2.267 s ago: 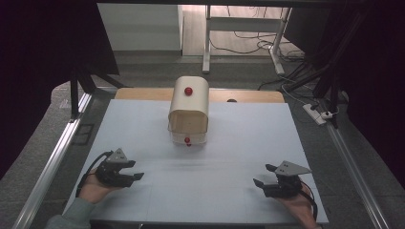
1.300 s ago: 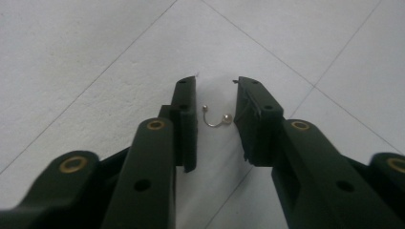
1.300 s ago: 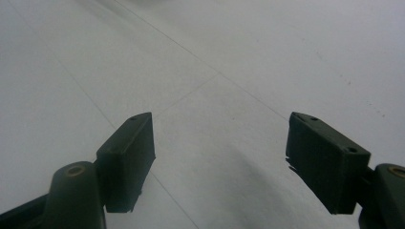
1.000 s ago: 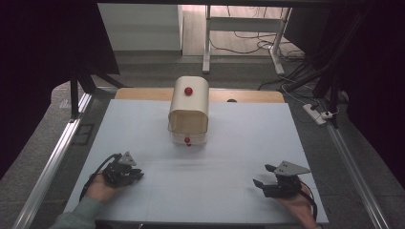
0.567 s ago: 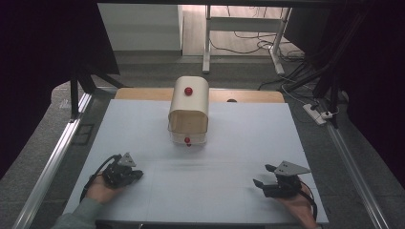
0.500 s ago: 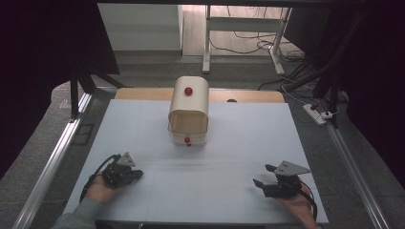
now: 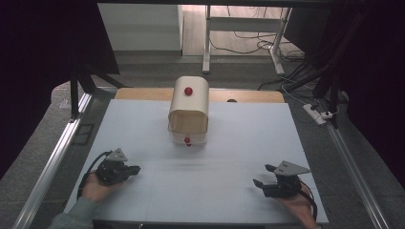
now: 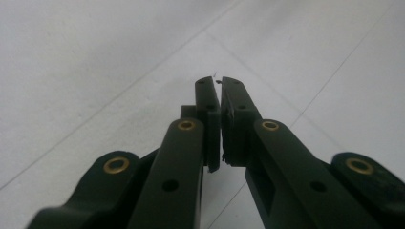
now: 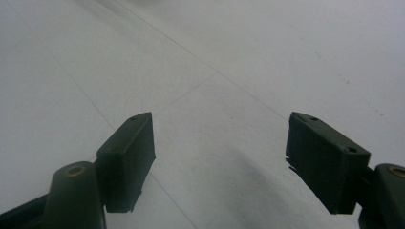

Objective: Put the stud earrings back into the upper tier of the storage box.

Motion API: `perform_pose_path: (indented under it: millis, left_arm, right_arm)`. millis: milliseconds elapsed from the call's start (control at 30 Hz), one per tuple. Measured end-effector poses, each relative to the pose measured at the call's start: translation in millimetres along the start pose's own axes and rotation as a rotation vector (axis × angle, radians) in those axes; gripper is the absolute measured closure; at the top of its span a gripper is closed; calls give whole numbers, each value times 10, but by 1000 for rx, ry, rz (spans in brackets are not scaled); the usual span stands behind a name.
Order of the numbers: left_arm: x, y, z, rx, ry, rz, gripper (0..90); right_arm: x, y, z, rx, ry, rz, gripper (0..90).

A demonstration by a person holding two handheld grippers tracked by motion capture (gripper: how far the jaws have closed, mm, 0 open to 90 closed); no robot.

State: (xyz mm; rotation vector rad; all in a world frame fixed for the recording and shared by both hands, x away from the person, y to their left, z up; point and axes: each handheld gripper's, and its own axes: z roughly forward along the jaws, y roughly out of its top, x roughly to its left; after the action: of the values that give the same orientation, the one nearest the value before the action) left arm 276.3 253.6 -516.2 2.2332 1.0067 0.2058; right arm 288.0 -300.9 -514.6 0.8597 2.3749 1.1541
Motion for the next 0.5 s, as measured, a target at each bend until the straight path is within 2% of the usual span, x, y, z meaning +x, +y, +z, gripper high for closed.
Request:
perform_pose_path:
  millis: [333,500]
  left_arm:
    - [-11,153,-163,-137,-49,-38,865]
    - [-44,286,-206,-172,-49,-20,865]
  right_arm:
    - [-3,3,-9,-3,-10,-4,246]
    - [-3,4,-11,-6,-11,-2,246]
